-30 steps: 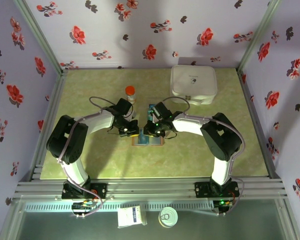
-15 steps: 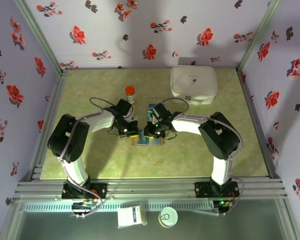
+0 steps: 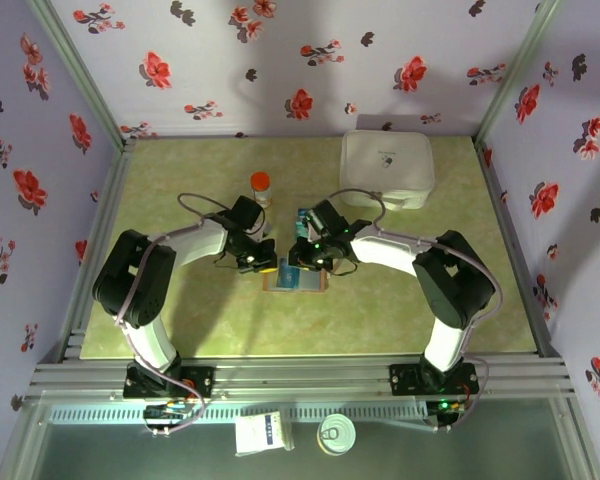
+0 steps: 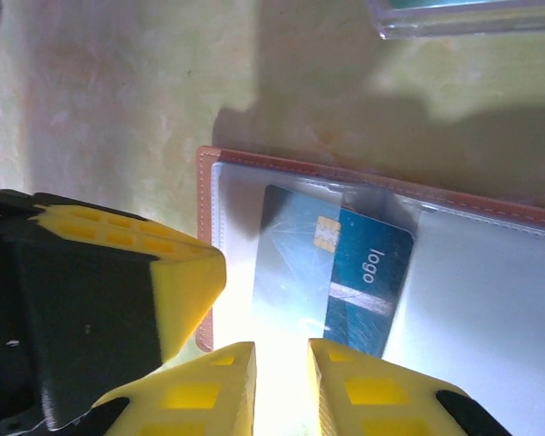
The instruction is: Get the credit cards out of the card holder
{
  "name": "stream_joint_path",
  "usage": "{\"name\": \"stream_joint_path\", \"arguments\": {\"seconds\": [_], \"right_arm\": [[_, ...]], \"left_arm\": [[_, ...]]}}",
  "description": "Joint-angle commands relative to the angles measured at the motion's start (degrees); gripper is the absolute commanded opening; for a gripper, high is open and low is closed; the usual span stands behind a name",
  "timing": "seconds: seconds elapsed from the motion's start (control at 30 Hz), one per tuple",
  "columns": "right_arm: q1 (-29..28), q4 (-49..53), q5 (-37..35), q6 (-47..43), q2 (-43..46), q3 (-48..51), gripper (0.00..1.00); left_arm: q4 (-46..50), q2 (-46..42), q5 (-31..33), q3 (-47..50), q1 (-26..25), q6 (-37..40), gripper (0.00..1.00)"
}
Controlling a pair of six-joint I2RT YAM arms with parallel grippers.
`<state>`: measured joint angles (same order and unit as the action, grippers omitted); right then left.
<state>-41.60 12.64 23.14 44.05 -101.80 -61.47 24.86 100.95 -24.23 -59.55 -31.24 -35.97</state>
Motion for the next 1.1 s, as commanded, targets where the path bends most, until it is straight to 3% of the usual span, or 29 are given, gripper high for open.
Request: {"name": "stream_joint_path", "arguments": {"seconds": [0.0,0.63,1.07], "right_arm": [[0.64,-0.55,0.17,1.08,0.24,1.95,0.23],[2.05,-6.92,4.05,3.81,-4.02,4.89,0.27],[2.41,-12.91,5.96,7.06,-2.27,7.15,0.16]], "left_arm": [[1.91,-0.43,-1.09,-1.97,-0.66,0.91,0.0],[3.18,3.65,0.51,-1.33,-0.92,2.71,0.0],[2.82,3.29,0.33,-1.0,-0.92,2.3,0.0]]}}
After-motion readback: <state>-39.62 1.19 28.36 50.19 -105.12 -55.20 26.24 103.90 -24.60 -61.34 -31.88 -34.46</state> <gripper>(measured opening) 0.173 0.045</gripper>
